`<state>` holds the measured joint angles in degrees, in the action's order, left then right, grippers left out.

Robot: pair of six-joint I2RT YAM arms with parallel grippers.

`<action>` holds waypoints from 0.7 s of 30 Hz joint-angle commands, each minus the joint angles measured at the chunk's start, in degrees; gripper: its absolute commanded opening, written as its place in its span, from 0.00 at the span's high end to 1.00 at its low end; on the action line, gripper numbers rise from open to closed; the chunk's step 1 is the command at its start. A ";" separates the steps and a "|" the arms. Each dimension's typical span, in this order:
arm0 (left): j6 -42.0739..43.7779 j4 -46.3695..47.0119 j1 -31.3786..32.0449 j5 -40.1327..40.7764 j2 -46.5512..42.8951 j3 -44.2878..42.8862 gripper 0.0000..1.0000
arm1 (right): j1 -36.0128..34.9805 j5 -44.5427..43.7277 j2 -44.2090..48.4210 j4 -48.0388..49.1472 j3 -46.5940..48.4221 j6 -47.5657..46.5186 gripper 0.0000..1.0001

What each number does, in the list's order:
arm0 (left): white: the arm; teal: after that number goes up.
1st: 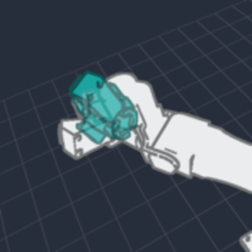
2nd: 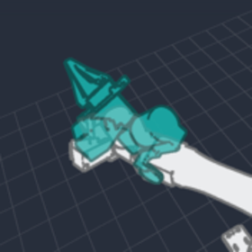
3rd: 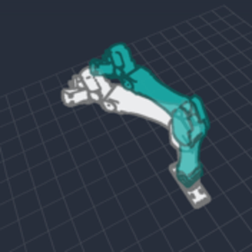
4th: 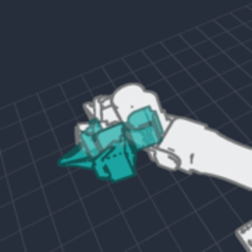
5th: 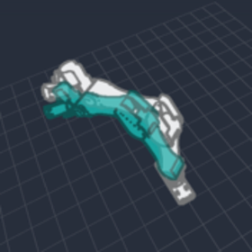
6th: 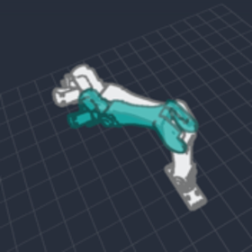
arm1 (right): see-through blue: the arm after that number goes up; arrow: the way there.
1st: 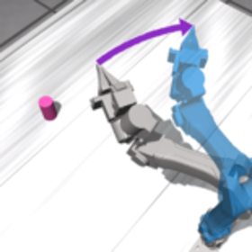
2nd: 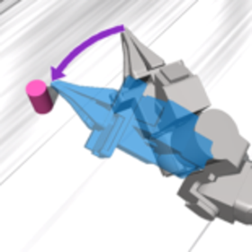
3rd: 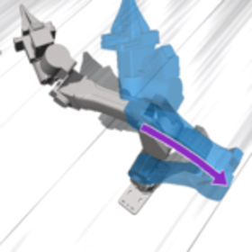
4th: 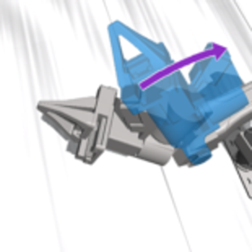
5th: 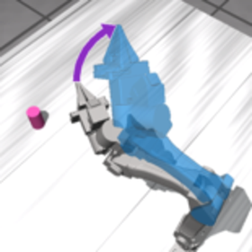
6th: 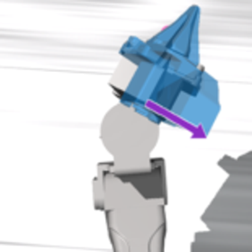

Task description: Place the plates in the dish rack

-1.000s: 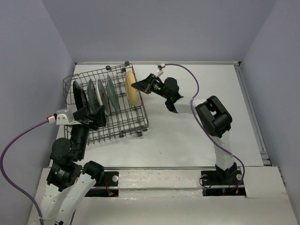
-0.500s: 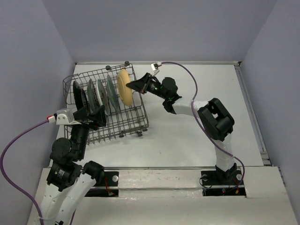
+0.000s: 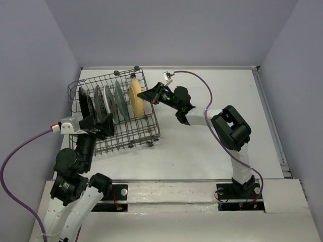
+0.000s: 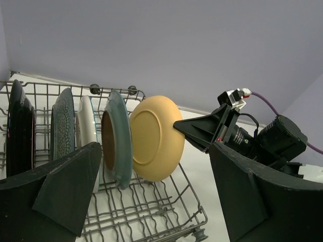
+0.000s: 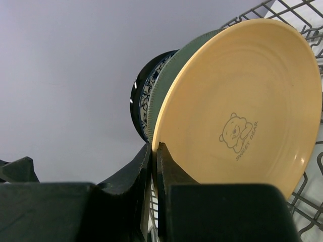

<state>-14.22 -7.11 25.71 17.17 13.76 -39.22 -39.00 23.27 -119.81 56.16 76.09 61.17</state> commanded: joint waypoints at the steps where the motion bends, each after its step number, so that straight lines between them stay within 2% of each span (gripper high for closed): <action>1: 0.42 2.98 -0.40 -0.12 1.01 0.29 0.01 | -0.20 -2.26 0.36 5.45 0.11 -2.10 0.93; 8: 0.42 2.90 -0.40 -0.12 1.09 0.29 0.01 | -0.20 -3.66 -1.04 5.01 -1.47 -3.24 0.93; 17: 0.42 2.98 -0.40 -0.03 1.18 0.29 0.01 | -0.20 -3.05 -4.82 -0.96 2.83 -6.76 0.93; 20: 0.42 2.90 -0.49 -0.03 1.18 0.29 0.01 | -0.20 -3.49 -4.56 -2.63 2.92 -7.55 0.83; 21: 0.42 2.90 -0.40 -0.03 1.18 0.29 0.01 | -0.20 -3.58 -4.38 -3.16 3.01 -7.99 0.72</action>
<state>-14.22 -7.14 25.58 16.97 14.04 -39.22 -39.03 21.10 -124.20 55.46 77.34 56.42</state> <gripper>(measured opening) 0.990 0.153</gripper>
